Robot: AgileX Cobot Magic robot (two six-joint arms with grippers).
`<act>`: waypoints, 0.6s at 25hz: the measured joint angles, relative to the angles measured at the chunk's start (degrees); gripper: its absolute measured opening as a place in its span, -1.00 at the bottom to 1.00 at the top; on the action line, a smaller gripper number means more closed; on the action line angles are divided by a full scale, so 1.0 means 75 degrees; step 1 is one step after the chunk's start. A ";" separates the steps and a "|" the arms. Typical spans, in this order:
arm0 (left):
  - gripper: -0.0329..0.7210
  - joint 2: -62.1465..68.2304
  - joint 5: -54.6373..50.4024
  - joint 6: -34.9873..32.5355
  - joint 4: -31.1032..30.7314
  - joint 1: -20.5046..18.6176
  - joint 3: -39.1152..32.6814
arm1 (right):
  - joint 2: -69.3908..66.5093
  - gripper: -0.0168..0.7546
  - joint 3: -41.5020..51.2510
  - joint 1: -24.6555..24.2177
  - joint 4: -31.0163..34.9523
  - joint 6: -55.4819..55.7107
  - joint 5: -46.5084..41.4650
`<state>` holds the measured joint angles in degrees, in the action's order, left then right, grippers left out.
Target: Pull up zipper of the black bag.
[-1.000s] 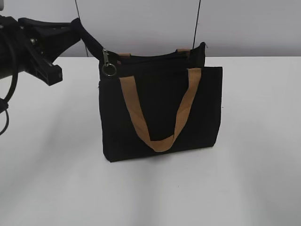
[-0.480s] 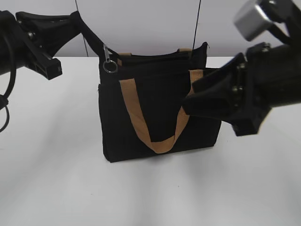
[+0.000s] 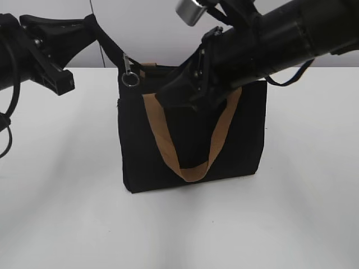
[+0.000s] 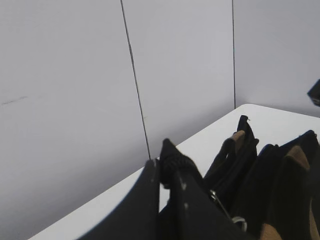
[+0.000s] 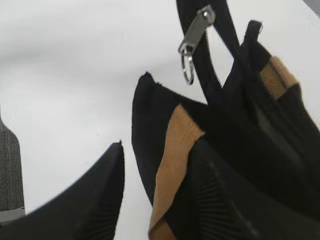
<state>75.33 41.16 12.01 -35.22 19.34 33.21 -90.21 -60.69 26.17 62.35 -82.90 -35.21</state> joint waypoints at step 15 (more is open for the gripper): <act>-0.87 0.0050 0.0006 0.0032 0.0016 0.0008 0.0000 | -0.1558 -0.06 -0.1297 0.0368 0.0276 -0.0056 0.0319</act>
<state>75.70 41.20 12.25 -35.10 19.41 33.21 -101.90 -70.42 28.93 64.42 -83.32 -32.82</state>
